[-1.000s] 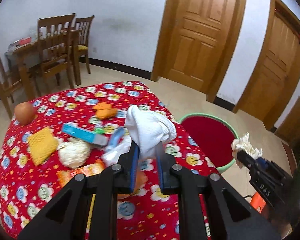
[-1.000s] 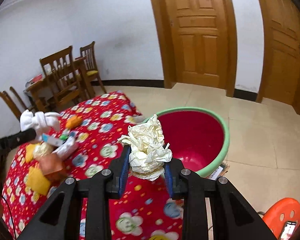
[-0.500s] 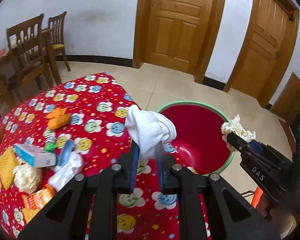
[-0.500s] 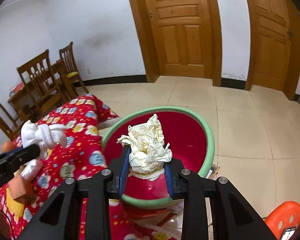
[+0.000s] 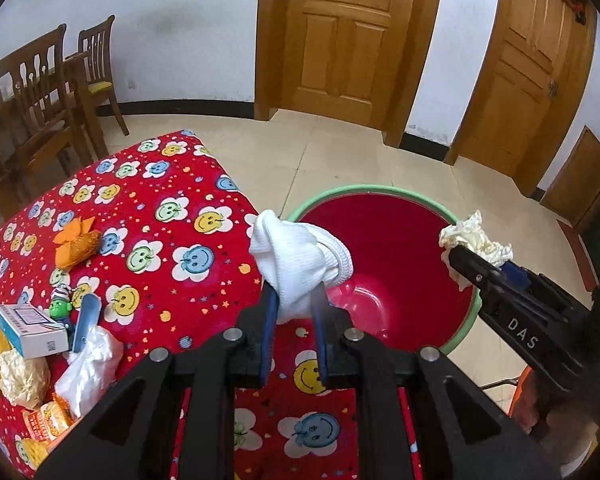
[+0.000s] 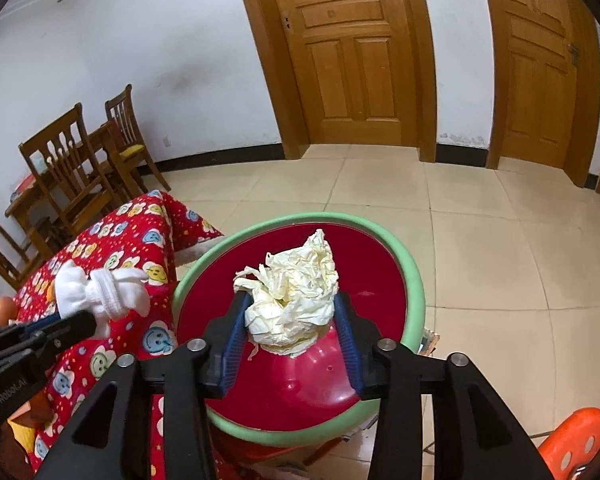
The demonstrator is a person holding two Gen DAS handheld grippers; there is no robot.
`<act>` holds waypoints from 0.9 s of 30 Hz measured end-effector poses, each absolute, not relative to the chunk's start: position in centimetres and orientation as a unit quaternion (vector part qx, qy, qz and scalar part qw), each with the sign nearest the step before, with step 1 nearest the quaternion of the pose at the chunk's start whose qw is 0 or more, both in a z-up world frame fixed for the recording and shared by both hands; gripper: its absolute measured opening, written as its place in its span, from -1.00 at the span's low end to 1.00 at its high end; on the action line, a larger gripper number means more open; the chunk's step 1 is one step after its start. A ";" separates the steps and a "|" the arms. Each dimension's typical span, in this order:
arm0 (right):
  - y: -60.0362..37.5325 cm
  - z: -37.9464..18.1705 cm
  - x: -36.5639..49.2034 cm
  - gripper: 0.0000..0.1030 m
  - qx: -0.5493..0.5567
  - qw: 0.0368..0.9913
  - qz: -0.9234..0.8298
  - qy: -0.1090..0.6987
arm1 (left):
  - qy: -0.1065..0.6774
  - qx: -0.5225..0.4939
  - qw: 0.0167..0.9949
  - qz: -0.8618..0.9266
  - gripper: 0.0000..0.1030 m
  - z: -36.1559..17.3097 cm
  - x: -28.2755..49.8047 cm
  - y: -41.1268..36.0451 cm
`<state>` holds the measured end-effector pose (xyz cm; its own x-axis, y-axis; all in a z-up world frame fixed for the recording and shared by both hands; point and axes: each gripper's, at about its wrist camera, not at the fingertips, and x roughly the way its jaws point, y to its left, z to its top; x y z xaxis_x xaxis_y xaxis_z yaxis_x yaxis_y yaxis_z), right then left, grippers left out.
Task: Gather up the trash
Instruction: 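Drop the tissue into the red bucket with the right gripper while the left grasps the white cloth, then open the left gripper over the red bucket to drop the white cloth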
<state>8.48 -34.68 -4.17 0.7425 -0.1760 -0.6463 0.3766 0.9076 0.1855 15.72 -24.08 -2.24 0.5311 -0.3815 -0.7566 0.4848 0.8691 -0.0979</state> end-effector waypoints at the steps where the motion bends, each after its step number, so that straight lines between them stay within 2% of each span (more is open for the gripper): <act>1: -34.8 -4.1 8.4 0.00 0.156 0.921 -0.151 0.324 | 0.418 0.062 0.872 -0.248 -0.69 -2.4 15.8 -24.2; 5: -35.2 -3.9 8.3 0.16 0.163 0.921 -0.152 0.319 | 0.424 0.064 0.868 -0.249 -0.69 -3.0 15.9 -24.6; 16: -36.3 -3.1 6.4 0.29 0.192 0.920 -0.163 0.301 | 0.423 0.080 0.861 -0.272 -0.68 -3.5 15.9 -27.1; 18: -36.6 -3.1 6.0 0.33 0.196 0.919 -0.169 0.298 | 0.422 0.083 0.860 -0.273 -0.49 -3.5 15.8 -27.4; 19: -36.7 -3.0 5.9 0.34 0.198 0.918 -0.171 0.298 | 0.421 0.084 0.861 -0.271 -0.24 -3.4 15.7 -27.4; 21: -36.9 -3.0 5.6 0.34 0.203 0.916 -0.174 0.298 | 0.414 0.085 0.867 -0.265 0.04 -3.1 15.4 -27.3; 27: -36.7 -2.7 5.0 0.38 0.210 0.915 -0.176 0.296 | 0.404 0.087 0.875 -0.254 0.17 -2.3 14.8 -26.4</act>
<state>5.00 -36.67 -2.68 0.7628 -0.1974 -0.6158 0.4462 0.8500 0.2802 14.76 -26.45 -2.27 0.5446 -0.3750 -0.7502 0.5151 0.8554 -0.0537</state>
